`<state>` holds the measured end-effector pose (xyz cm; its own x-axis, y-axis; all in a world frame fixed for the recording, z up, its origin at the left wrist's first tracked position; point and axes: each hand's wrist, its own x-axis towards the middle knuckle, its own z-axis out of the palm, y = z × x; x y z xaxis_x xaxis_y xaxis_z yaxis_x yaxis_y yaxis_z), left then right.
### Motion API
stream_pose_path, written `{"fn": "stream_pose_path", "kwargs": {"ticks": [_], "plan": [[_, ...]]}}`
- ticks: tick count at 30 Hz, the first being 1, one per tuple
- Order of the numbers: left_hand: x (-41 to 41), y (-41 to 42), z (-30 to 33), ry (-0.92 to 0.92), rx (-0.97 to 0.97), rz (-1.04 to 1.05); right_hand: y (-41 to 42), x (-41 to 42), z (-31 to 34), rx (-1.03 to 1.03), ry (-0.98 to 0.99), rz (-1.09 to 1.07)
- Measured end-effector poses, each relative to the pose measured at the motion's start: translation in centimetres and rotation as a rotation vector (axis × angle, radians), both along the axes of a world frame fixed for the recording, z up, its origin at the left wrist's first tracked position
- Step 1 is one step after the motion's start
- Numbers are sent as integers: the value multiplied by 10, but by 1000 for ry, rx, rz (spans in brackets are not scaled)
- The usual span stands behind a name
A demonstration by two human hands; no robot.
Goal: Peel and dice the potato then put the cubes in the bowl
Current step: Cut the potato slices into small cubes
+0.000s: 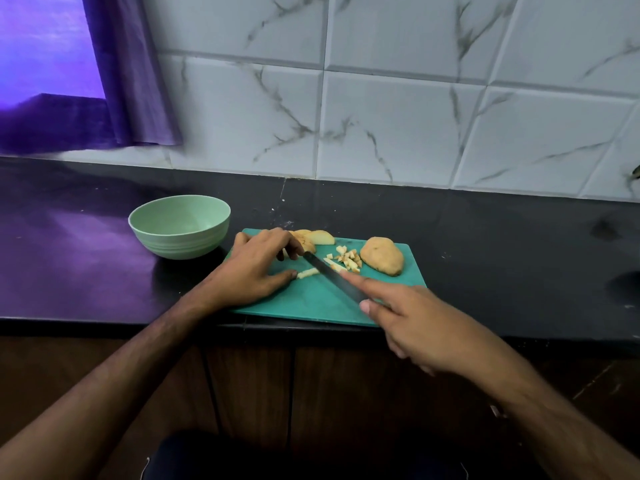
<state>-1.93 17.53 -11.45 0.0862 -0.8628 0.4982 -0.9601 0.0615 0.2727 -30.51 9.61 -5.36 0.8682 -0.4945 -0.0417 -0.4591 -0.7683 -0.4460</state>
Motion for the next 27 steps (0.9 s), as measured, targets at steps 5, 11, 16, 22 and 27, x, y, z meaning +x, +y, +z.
{"fn": "stream_pose_path", "kwargs": {"ticks": [5, 11, 16, 22, 27], "plan": [[1, -5, 0, -49, 52, -103, -33, -19, 10, 75, -93, -57], [1, -16, 2, -314, 102, -175, -57, -13, -5, 350, -359, -27], [-9, -30, 11, -476, 45, -176, -66, 12, -26, 554, -726, -134], [0, -41, 7, -455, -36, -26, -73, 22, -34, 641, -783, -142], [-2, -45, 11, -441, -100, 7, -75, 22, -37, 649, -765, -131]]}}
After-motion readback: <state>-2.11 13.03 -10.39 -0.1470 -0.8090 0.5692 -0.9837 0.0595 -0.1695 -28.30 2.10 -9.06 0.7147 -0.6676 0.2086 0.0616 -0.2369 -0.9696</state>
